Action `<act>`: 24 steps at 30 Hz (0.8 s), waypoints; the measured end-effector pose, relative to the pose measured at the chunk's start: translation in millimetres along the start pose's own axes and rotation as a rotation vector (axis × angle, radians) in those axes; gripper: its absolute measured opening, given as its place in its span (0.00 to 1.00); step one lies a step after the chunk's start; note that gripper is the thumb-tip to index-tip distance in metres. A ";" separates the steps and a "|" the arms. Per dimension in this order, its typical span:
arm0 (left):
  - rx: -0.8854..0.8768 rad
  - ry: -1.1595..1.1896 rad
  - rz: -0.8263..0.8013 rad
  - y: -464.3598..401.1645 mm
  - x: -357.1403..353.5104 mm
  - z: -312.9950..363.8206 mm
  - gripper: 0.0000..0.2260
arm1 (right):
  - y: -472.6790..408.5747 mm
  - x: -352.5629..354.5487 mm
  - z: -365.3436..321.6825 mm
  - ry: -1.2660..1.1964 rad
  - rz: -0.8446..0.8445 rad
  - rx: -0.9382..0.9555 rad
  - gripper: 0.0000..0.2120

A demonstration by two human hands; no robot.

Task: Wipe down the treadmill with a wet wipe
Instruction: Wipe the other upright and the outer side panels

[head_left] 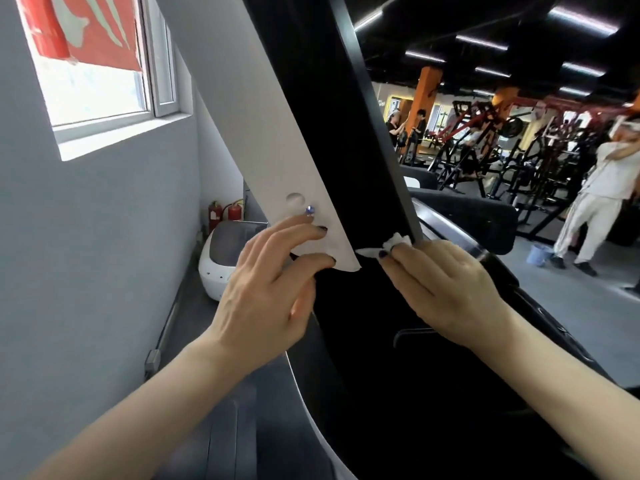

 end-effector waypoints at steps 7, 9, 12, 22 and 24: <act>-0.072 -0.192 -0.152 -12.7 -5.1 -11.1 0.28 | 20.1 -23.8 -0.3 -0.072 -0.036 0.091 0.11; -0.040 -0.257 -0.192 -12.8 -8.8 -17.5 0.32 | 31.9 -30.5 2.6 -0.090 -0.093 0.088 0.16; -0.029 -0.344 -0.221 -12.9 -15.2 -29.0 0.35 | 49.6 -42.0 8.6 -0.051 -0.216 0.084 0.28; -0.105 -0.418 -0.205 -12.8 -18.8 -42.8 0.32 | 18.3 -63.3 3.1 0.068 -0.249 0.179 0.33; -0.118 -0.448 -0.204 -13.0 -15.6 -43.3 0.32 | 29.3 -59.8 14.6 0.091 -0.263 0.183 0.33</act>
Point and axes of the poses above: each hand's wrist, its own y-axis away from the middle knuckle, its own x-axis out of the back of the hand, z = x × y, the point moved 4 cm from there along -y, towards the middle knuckle, and after that the axes turned 4 degrees about x, right-handed, at the moved point
